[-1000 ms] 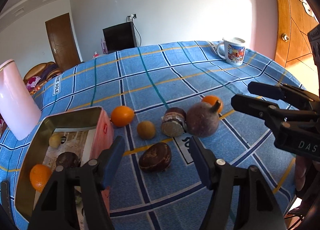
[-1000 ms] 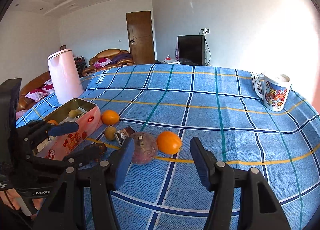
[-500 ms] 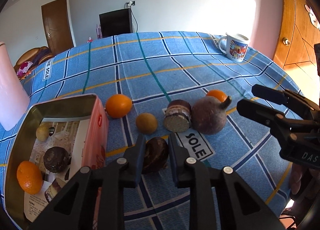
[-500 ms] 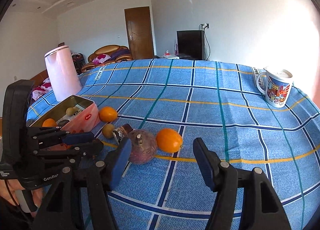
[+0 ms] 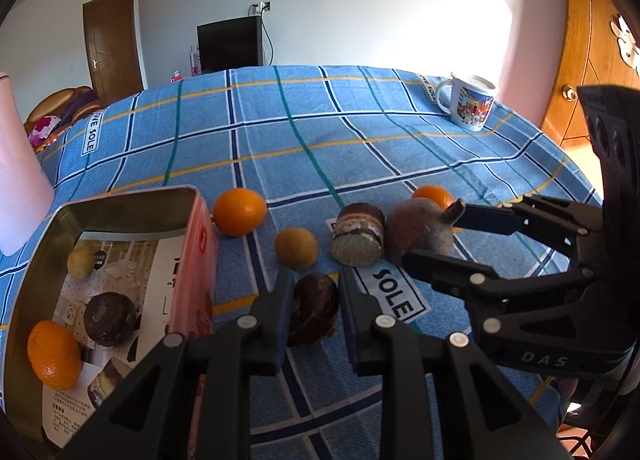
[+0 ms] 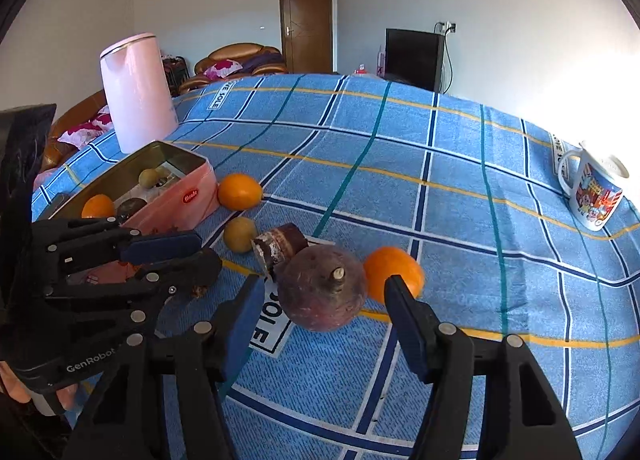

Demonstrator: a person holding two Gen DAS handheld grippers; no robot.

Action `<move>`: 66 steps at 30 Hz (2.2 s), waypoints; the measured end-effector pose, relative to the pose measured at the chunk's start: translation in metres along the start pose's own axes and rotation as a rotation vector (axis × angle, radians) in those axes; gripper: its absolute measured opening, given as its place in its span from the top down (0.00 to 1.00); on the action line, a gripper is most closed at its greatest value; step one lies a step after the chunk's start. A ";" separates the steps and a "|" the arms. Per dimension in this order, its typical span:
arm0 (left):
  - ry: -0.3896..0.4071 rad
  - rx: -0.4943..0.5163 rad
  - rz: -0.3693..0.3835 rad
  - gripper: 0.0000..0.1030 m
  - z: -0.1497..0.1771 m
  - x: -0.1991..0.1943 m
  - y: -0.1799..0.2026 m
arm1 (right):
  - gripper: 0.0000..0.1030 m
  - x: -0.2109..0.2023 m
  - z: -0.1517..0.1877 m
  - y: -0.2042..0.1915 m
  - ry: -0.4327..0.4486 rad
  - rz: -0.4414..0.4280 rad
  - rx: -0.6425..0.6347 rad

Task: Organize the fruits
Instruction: 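Grasp the purple mangosteen with the right tool while the left tool holds the passion fruit, then carry the passion fruit and mangosteen into the tin box and open both tools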

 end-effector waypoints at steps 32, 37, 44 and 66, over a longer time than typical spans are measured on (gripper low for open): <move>0.123 0.021 0.030 0.88 -0.001 -0.024 0.003 | 0.48 -0.026 -0.003 0.003 0.161 0.017 0.014; 0.085 0.047 0.034 0.81 0.001 -0.017 0.009 | 0.48 -0.025 -0.003 0.003 0.163 0.020 0.018; 0.033 0.110 0.036 0.47 0.008 -0.008 0.024 | 0.48 -0.027 -0.002 0.007 0.170 0.021 0.034; 0.147 0.059 -0.004 0.59 0.002 -0.027 0.013 | 0.48 -0.038 -0.001 0.006 0.226 0.030 0.029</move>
Point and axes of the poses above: each gripper's, at about its wrist camera, not at the fingertips, and x roughly the way its jaws point, y to its right, z to its underside, the point moved 4 cm from there along x, roughly the way its jaws point, and after that the axes turned 13 degrees about -x, right-handed, at the moved point
